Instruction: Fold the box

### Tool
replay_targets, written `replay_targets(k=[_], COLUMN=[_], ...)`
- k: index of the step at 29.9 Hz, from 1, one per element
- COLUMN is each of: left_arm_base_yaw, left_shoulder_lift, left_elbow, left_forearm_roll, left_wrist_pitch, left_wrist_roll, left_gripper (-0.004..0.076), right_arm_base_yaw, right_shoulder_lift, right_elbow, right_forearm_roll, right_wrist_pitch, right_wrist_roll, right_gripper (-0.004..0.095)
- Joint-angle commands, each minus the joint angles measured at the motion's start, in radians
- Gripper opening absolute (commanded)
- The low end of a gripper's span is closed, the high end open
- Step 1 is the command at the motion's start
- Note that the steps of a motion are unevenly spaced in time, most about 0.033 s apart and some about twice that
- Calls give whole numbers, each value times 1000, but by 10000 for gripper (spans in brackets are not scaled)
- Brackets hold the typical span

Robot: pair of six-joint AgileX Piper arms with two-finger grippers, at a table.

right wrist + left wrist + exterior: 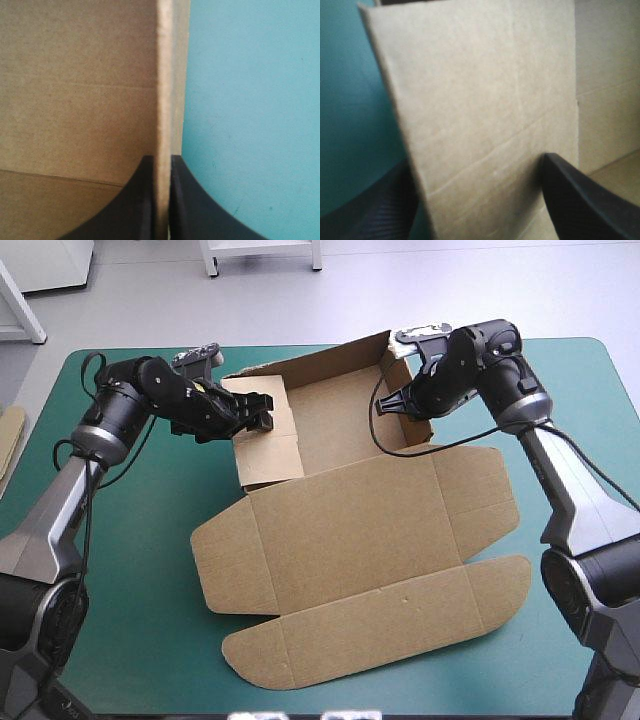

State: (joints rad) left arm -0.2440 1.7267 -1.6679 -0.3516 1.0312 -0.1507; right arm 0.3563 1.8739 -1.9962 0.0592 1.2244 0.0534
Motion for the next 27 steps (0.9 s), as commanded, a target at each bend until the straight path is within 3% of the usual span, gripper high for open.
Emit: replay_targets(k=[1, 14, 23, 25, 27], left_arm_base_yaw=[-36, -43, -43, -41, -41], left_shoulder_lift=[-52, -50, -24, -6, 12], left_elbow=[-35, -35, -35, -35, -35], left_forearm_roll=[126, 93, 116, 110, 102], left_wrist_pitch=[-30, 42, 14, 23, 27], left_wrist_roll=[-134, -185, -187, -187, -187], left_gripper=[469, 463, 457, 417, 328], right_arm_base_yaw=[22, 51, 58, 58, 58], right_shoulder_lift=[-57, -56, -56, -56, -56], right_elbow=[-28, -28, -28, -28, -28], right_forearm_roll=[-27, -51, -41, -41, -40], right_wrist_pitch=[-52, -33, -18, -15, -11], right_wrist_roll=[20, 31, 31, 31, 31], right_gripper=[1, 1, 1, 1, 1])
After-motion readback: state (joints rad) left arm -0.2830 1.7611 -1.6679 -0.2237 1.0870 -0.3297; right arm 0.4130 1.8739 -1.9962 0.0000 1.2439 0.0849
